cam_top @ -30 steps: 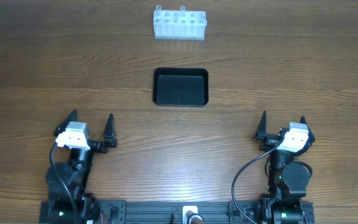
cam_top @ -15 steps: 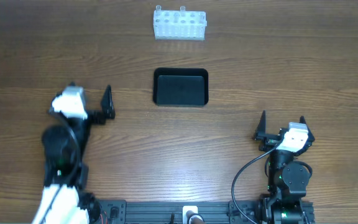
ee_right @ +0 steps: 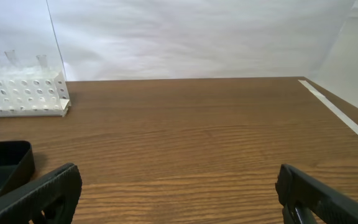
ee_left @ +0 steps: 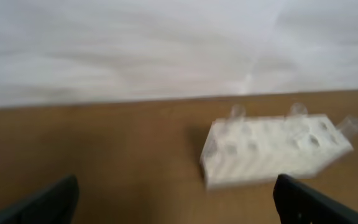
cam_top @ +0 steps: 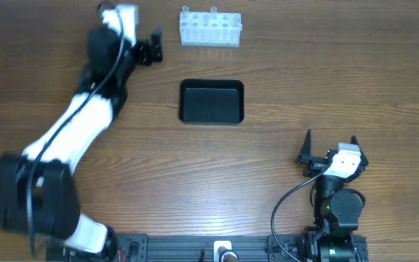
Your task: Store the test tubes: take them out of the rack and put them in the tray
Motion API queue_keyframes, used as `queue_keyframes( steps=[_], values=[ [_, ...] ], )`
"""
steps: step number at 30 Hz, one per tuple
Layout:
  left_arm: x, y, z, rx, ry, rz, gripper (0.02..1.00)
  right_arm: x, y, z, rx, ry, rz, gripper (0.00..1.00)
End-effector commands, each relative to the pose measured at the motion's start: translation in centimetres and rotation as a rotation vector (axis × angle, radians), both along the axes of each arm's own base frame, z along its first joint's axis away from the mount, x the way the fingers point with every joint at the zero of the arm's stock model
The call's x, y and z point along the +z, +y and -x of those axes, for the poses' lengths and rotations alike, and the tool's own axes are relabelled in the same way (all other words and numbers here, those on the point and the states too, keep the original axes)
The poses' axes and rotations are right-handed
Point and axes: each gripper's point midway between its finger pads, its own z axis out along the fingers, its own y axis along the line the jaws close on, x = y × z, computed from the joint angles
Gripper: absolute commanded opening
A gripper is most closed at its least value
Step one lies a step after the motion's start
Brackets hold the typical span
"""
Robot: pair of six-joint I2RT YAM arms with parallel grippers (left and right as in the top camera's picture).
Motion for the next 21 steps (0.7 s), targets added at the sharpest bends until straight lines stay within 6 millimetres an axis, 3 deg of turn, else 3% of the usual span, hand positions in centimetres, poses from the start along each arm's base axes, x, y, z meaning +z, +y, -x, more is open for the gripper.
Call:
queue_keyframes(
  steps=[1,11,21],
  values=[
    [-1.2,-2.5,-4.2,0.024,0.038,-0.033,0.998,-0.2,0.1,0.0,0.006,0.000,-0.002,0.991],
    [-4.1,-6.2,-9.6,-0.005,0.090,-0.055,0.998,-0.2,0.1,0.0,0.006,0.000,-0.002,0.993],
    [-6.6,-7.9,-10.9,-0.024,0.112,-0.062,1.000,-0.2,0.1,0.0,0.006,0.000,-0.002,0.993]
  ],
)
